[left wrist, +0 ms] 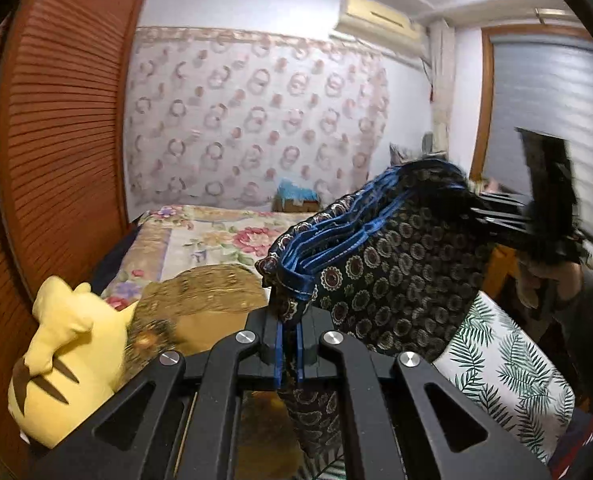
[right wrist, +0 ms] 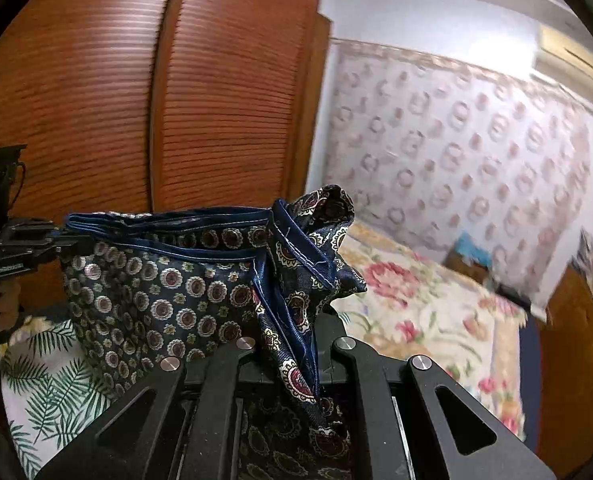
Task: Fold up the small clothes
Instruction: 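Lift the folded bundle with both grippers and carry it beside the yellow plush toy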
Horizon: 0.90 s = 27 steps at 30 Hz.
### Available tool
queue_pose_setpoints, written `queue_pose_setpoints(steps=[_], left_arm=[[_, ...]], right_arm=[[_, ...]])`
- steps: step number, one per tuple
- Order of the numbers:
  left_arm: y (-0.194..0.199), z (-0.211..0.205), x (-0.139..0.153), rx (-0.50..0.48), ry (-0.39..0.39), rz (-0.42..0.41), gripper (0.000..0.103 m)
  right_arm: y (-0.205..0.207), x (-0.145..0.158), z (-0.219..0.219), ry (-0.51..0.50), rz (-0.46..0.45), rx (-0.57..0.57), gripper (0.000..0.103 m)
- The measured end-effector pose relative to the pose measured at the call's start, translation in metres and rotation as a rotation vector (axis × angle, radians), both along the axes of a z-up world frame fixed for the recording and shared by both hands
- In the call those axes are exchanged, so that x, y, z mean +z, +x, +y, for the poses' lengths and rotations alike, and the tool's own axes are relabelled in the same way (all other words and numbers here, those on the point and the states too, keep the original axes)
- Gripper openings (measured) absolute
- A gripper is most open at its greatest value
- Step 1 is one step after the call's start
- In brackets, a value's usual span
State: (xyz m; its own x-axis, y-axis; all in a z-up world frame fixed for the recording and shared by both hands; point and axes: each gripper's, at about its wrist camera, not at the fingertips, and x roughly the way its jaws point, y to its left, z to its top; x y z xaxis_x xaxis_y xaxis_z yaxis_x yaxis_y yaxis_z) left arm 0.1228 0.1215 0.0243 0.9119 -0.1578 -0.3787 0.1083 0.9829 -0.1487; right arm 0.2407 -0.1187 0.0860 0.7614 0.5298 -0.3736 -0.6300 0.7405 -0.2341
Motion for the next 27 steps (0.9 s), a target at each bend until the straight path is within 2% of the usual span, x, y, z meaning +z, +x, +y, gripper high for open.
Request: queue_pose_setpoints(steps=[8,16,21,24,26,27], left_arm=[[-0.027,0.046,-0.036,0.115,-0.072,0.033,0.005],[-0.028,0.083,-0.081,0.212,-0.154,0.107,0.005],[-0.026,0.088,-0.101,0.248,-0.161,0.160,0.005],[-0.028,0.087,-0.109,0.260,-0.156,0.181,0.005],[-0.031,0.085,-0.112,0.270,-0.141,0.188,0.005],[-0.032,0.084,-0.113,0.274,-0.136,0.190,0.005]], right_arm=[[0.036,0.012,0.070,-0.137,-0.005,0.128,0.009],[0.095,-0.012,0.154,-0.290,0.034,0.225,0.009],[0.122,-0.026,0.185,-0.292,0.090,0.263,0.014],[0.137,-0.028,0.189,-0.270,0.127,0.219,0.039],[0.142,-0.029,0.185,-0.251,0.128,0.186,0.060],[0.142,-0.028,0.178,-0.232,0.125,0.169,0.065]])
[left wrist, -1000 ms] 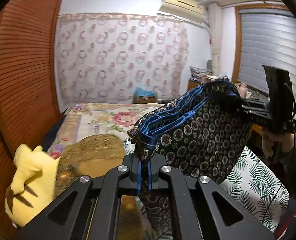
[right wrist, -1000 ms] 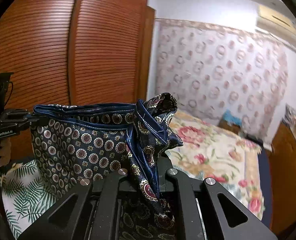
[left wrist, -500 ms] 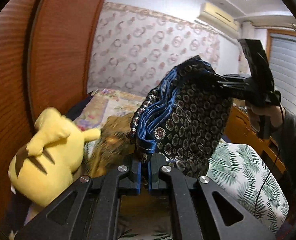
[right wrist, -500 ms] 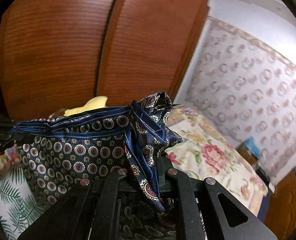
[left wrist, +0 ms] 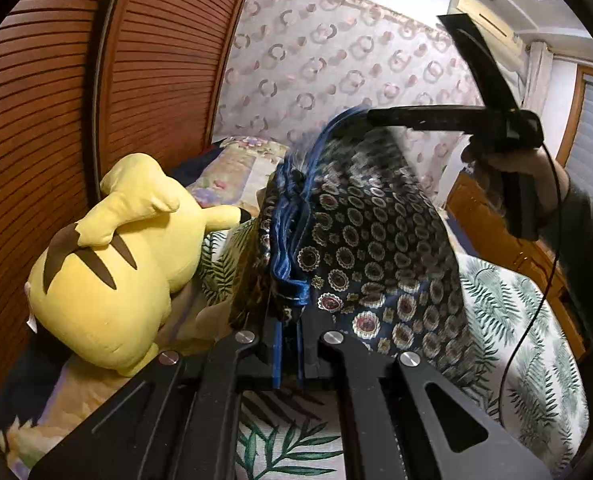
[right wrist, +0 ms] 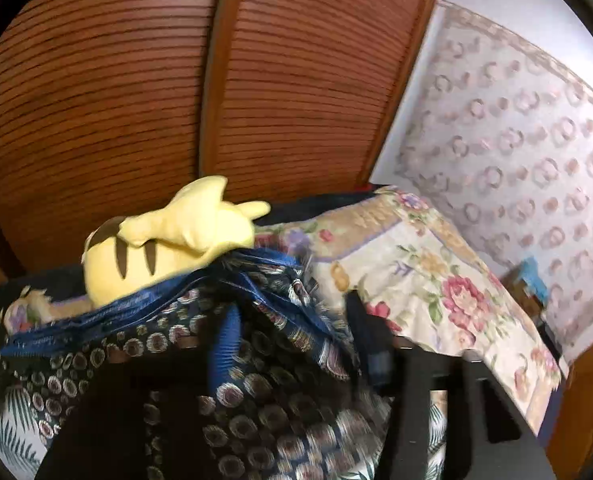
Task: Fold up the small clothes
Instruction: 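Lift the folded bundle with both grippers and carry it beside the yellow plush toy, then lower the bundle onto the bed and open both grippers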
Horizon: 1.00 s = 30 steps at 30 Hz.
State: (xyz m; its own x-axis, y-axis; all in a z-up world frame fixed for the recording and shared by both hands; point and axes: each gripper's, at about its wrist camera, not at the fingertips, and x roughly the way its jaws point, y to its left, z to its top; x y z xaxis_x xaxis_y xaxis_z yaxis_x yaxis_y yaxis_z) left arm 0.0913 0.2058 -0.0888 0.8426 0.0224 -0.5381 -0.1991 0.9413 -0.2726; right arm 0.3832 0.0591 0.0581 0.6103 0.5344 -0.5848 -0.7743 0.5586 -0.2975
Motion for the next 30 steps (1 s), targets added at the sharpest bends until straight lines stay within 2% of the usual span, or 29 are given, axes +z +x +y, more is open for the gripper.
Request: queue_pose_setpoints(steps=[2,4,8,10,12,13,15,16,17,18,19,24,30], left_arm=[[0.000,0.001,-0.001,0.003,-0.005,0.003,0.005],[-0.001,0.001,-0.001,0.005,-0.003,0.007,0.005],[-0.001,-0.003,0.002,0.011,0.024,0.018,0.006],[0.000,-0.004,0.003,0.022,0.046,0.025,0.014],[-0.001,-0.007,0.006,0.030,0.080,0.027,0.026],[-0.001,-0.008,0.006,0.025,0.087,0.023,0.029],[-0.004,-0.010,0.009,0.014,0.096,0.014,0.044],[-0.005,-0.011,0.011,0.010,0.103,0.008,0.047],[-0.007,-0.013,0.014,0.007,0.115,0.006,0.059],[-0.009,-0.015,0.016,0.000,0.127,0.003,0.078],[-0.009,-0.017,0.018,-0.006,0.133,-0.001,0.084],[-0.014,-0.028,0.028,-0.014,0.159,-0.005,0.089],[-0.017,-0.047,0.037,-0.023,0.202,0.000,0.089]], right_arm=[[-0.005,0.004,-0.012,0.029,-0.014,-0.038,0.073],[-0.010,0.001,-0.030,0.057,-0.010,-0.071,0.073],[-0.021,-0.020,-0.058,0.086,0.087,-0.022,0.073],[-0.023,-0.035,-0.065,0.087,0.135,-0.009,0.073],[-0.020,-0.052,-0.070,0.085,0.186,-0.004,0.073],[-0.016,-0.061,-0.069,0.077,0.200,-0.013,0.073],[-0.008,-0.078,-0.065,0.049,0.217,-0.035,0.073],[-0.005,-0.084,-0.064,0.047,0.214,-0.040,0.074],[-0.001,-0.086,-0.062,0.057,0.212,-0.042,0.075],[0.000,-0.088,-0.063,0.071,0.212,-0.041,0.076],[0.001,-0.088,-0.062,0.075,0.211,-0.040,0.077],[-0.002,-0.089,-0.049,0.081,0.202,-0.063,0.078],[-0.058,-0.076,-0.069,0.158,0.178,-0.108,0.078]])
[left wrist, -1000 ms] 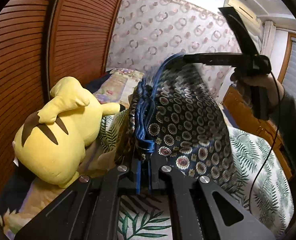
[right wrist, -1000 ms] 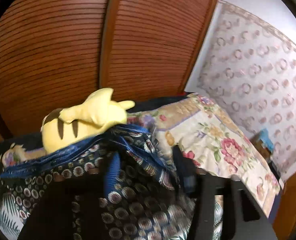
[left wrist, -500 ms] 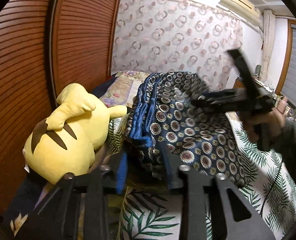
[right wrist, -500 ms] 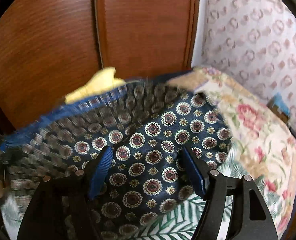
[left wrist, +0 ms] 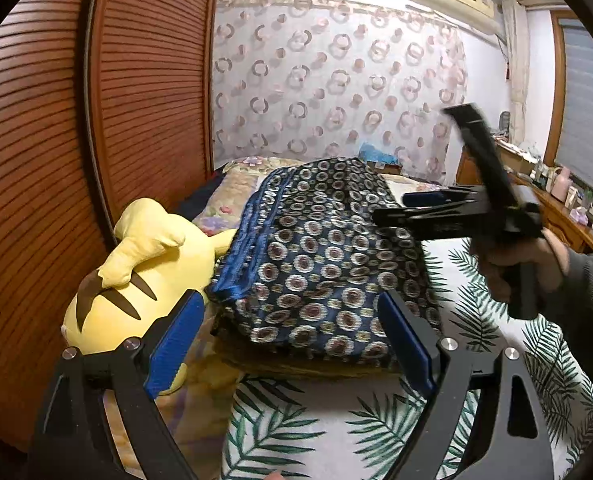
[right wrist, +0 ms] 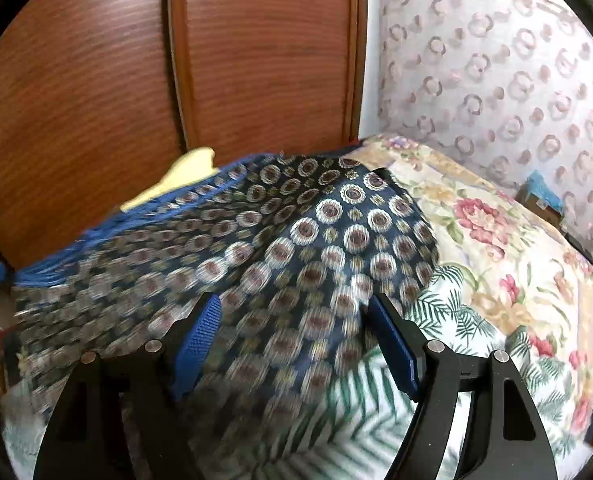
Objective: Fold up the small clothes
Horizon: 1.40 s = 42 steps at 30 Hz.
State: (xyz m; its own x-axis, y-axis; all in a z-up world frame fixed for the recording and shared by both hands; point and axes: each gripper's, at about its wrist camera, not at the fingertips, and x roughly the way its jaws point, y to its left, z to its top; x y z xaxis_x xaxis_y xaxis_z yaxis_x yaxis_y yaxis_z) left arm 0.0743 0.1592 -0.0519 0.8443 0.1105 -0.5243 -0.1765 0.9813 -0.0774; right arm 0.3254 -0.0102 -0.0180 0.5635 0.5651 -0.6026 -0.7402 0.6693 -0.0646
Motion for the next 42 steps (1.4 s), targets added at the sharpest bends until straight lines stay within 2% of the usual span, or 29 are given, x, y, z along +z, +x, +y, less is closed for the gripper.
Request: queue_pose_setpoints(steps=[4,10,20,27,36,42], left_arm=[[-0.003,-0.017,0.004,-0.016,0.013,-0.004,0.089],[-0.010,-0.048,0.008,-0.051,0.045,-0.008,0.089],[-0.017,-0.112,0.018,-0.166,0.064,-0.020,0.089],[-0.022,-0.154,0.041,-0.234,0.051,-0.070,0.089],[-0.034,-0.179,0.070,-0.245,0.060,-0.119,0.089],[-0.040,-0.179,0.080,-0.230,0.068,-0.137,0.089]], right_arm=[[-0.046,0.008,-0.034,0.042,-0.036,-0.020,0.078],[-0.107,0.016,-0.087,0.098,-0.074,-0.092,0.090],[-0.207,0.020,-0.179,0.163,-0.142,-0.346,0.091],[-0.269,0.032,-0.227,0.228,-0.174,-0.506,0.091],[-0.333,0.059,-0.243,0.262,-0.269,-0.627,0.091],[-0.343,0.056,-0.235,0.270,-0.292,-0.644,0.091]])
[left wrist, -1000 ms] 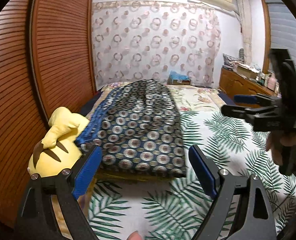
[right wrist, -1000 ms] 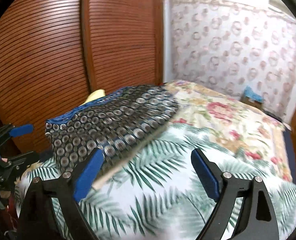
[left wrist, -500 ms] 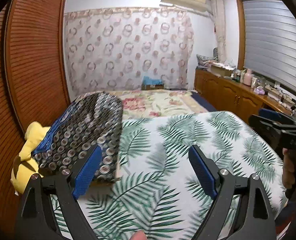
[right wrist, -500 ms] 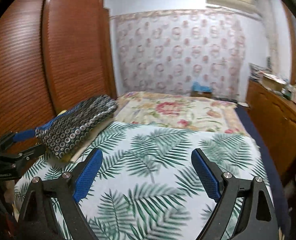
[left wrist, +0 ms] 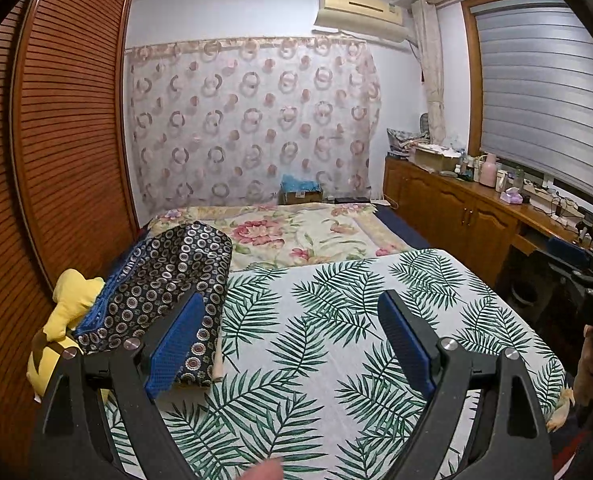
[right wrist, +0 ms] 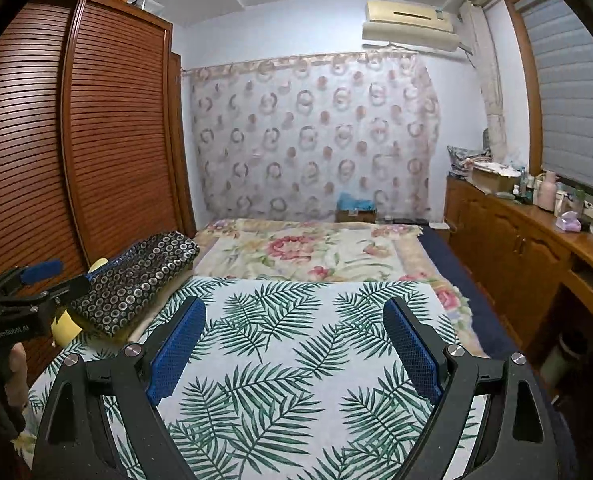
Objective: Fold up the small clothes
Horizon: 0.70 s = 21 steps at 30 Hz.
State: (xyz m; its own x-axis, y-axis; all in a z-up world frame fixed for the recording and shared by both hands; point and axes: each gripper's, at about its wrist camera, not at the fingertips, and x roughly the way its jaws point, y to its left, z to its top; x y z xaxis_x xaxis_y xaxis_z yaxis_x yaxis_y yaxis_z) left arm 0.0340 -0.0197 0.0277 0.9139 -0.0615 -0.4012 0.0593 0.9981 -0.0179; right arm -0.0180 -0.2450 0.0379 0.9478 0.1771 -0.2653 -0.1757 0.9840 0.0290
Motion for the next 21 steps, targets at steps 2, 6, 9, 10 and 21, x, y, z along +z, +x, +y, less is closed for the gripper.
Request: queue_pose_setpoints(steps=[2,6,9,10,21], left_arm=[[-0.002,0.001,0.001,0.001,0.003,-0.004,0.089],[-0.003,0.001,0.000,0.000,0.000,-0.004,0.089],[-0.003,0.002,-0.001,-0.004,-0.009,-0.008,0.089],[-0.004,0.002,-0.001,-0.006,-0.012,-0.008,0.089],[-0.004,0.000,-0.002,-0.007,-0.011,-0.008,0.089]], right_arm=[[0.002,-0.002,0.004,0.000,-0.007,-0.004,0.091],[0.010,-0.020,0.013,0.003,-0.007,-0.004,0.091],[0.011,-0.023,0.013,-0.001,-0.009,-0.012,0.091],[0.012,-0.023,0.012,0.000,-0.008,-0.012,0.091],[0.016,-0.024,-0.003,0.001,-0.004,-0.008,0.091]])
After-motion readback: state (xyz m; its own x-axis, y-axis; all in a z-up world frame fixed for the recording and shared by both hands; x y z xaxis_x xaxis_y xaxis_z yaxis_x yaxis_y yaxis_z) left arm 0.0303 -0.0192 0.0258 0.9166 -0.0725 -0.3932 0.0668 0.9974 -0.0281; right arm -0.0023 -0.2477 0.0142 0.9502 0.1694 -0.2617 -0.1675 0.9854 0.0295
